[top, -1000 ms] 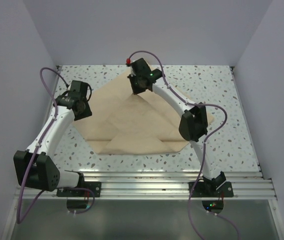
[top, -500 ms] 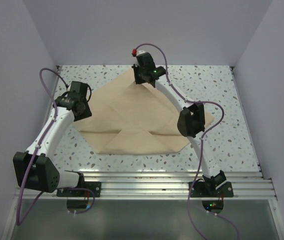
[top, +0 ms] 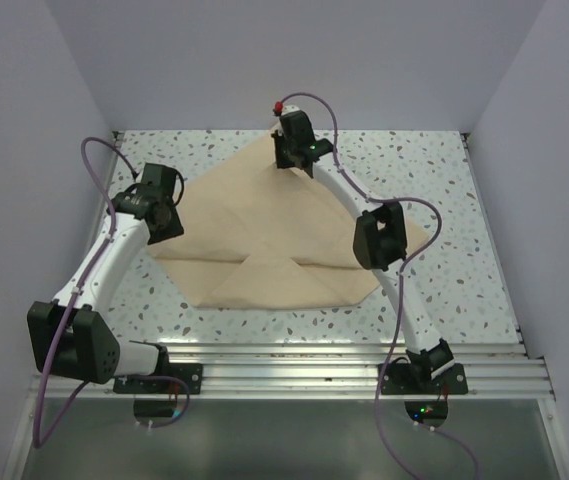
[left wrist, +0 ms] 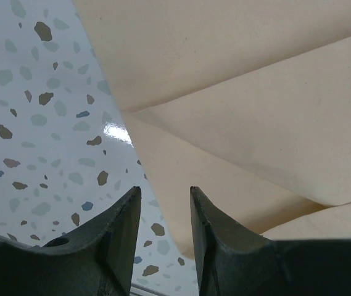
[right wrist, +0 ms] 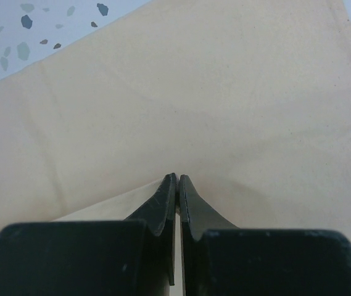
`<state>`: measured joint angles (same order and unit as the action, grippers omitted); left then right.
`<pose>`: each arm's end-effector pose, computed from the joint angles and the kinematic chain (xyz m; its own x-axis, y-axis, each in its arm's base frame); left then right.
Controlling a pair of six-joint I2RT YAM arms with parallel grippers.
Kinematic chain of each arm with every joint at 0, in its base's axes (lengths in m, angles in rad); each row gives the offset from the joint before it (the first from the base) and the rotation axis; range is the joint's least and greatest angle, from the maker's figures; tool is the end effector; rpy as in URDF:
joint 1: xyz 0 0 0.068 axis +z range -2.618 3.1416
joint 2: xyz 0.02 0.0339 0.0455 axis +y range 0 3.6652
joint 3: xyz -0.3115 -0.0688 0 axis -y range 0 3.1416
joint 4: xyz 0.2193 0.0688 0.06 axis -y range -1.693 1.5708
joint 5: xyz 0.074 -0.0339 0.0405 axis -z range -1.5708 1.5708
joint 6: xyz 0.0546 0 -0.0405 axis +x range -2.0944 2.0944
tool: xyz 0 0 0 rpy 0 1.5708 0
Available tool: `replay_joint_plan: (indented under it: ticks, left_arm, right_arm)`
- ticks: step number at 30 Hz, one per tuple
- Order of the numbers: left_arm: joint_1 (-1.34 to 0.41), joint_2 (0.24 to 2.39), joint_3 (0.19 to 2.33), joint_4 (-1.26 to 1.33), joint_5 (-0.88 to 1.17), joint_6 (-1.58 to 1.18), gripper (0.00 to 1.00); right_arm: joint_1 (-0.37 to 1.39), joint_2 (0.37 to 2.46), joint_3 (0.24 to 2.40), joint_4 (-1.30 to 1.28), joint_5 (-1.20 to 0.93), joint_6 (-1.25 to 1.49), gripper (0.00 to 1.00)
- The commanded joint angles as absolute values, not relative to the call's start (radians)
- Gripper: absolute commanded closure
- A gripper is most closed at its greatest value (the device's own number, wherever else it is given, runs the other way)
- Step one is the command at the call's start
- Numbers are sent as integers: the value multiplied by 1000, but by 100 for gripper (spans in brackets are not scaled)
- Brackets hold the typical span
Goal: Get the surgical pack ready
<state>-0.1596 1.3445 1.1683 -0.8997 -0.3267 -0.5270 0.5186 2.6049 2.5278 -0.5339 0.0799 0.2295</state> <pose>0.2360 -0.0202 0.3271 -0.7510 -0.3616 -0.5525 -0.4369 0.8995 0.0052 0.5373 0.3016 0.2420 -0.5847 -0.0726 -0.8080 -0.3125 0.9393 0.1417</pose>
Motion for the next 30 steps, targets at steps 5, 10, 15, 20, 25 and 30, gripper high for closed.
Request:
replay_joint_plan:
  ticks: [5, 10, 15, 20, 25, 30]
  left_arm:
    - [-161, 1351, 1184, -902, -348, -514, 58]
    - [-161, 1356, 1189, -904, -351, -509, 58]
    - [-158, 1353, 1189, -905, -359, -506, 58]
    - [-155, 1358, 1186, -900, -348, -509, 58]
    - [-155, 1347, 1178, -907, -356, -511, 58]
    - [-155, 1344, 1169, -905, -348, -512, 58]
  right_arm:
    - [500, 2646, 2552, -454, 97, 247, 100]
    - [500, 2655, 2508, -436, 109, 253, 100]
    - [499, 2645, 2473, -462, 161, 247, 100]
    - [497, 2668, 2487, -465, 155, 245, 100]
    - [497, 2683, 2493, -453, 153, 242, 100]
    - [496, 2694, 2551, -506, 152, 251, 61]
